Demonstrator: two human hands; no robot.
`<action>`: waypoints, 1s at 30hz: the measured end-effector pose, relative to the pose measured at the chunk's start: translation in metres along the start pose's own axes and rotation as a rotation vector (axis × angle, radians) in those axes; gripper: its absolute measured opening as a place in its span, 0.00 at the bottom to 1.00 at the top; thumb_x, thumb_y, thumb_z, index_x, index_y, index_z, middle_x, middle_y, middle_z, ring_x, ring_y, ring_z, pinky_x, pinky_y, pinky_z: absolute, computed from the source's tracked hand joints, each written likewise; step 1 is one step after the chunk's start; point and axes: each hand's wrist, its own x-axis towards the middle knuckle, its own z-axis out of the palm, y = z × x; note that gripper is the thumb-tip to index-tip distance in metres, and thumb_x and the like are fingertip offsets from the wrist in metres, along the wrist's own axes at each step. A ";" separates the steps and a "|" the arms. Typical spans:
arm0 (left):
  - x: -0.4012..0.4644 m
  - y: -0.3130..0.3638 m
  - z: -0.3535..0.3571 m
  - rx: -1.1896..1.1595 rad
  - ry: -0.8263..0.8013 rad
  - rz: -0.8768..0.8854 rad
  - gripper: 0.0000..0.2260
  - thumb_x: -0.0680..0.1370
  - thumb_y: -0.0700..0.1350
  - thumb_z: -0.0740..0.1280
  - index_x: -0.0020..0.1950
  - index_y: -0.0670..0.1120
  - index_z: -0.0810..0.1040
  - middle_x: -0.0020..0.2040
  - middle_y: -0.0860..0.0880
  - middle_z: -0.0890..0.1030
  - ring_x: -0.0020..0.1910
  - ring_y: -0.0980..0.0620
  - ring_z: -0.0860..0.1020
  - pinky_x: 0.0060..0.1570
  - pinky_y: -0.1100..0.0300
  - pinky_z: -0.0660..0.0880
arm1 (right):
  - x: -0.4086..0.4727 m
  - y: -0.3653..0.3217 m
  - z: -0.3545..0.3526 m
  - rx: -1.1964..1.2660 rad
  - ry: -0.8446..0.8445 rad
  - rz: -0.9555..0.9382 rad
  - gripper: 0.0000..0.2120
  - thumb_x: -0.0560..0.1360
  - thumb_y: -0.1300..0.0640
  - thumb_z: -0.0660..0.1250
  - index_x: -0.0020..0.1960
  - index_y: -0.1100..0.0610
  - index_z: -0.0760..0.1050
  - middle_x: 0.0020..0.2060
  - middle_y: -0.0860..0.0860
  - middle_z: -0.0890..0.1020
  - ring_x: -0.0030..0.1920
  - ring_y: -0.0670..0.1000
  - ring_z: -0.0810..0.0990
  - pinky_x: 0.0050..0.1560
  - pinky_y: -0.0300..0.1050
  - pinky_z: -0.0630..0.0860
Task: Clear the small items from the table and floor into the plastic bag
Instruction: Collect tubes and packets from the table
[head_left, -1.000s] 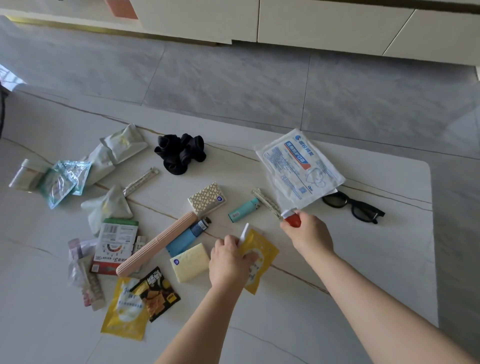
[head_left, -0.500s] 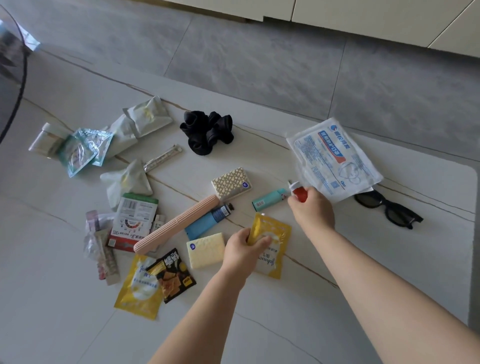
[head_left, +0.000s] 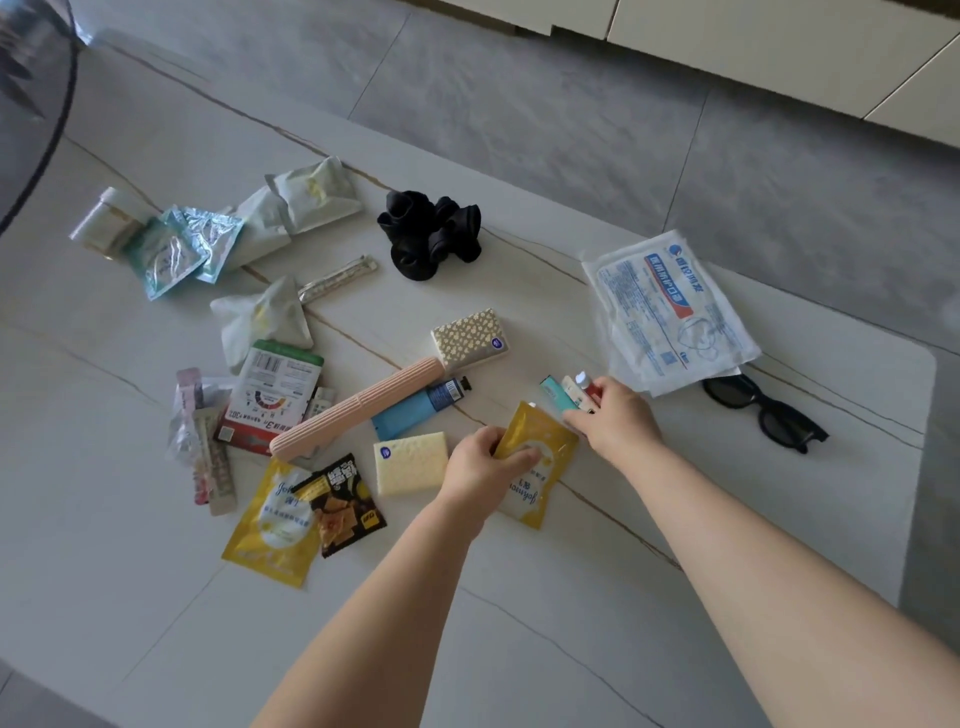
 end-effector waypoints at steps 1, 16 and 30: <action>-0.003 0.000 0.000 -0.016 0.006 -0.011 0.08 0.74 0.47 0.72 0.50 0.48 0.76 0.45 0.49 0.80 0.41 0.55 0.79 0.38 0.62 0.76 | -0.007 0.003 -0.004 0.043 -0.029 0.042 0.16 0.72 0.56 0.70 0.58 0.60 0.74 0.53 0.56 0.79 0.50 0.56 0.78 0.48 0.44 0.72; -0.233 0.013 -0.019 -0.486 0.135 -0.232 0.10 0.75 0.46 0.71 0.53 0.45 0.76 0.47 0.43 0.81 0.44 0.45 0.81 0.45 0.49 0.80 | -0.237 0.000 -0.082 0.757 -0.467 0.234 0.03 0.74 0.66 0.67 0.48 0.63 0.75 0.37 0.57 0.80 0.36 0.51 0.81 0.34 0.44 0.80; -0.499 -0.023 -0.103 -0.834 0.453 -0.128 0.03 0.75 0.39 0.70 0.45 0.42 0.77 0.41 0.42 0.81 0.35 0.47 0.81 0.35 0.55 0.78 | -0.465 -0.118 -0.087 0.595 -0.673 -0.059 0.10 0.75 0.68 0.65 0.55 0.61 0.68 0.45 0.60 0.78 0.39 0.52 0.81 0.31 0.43 0.81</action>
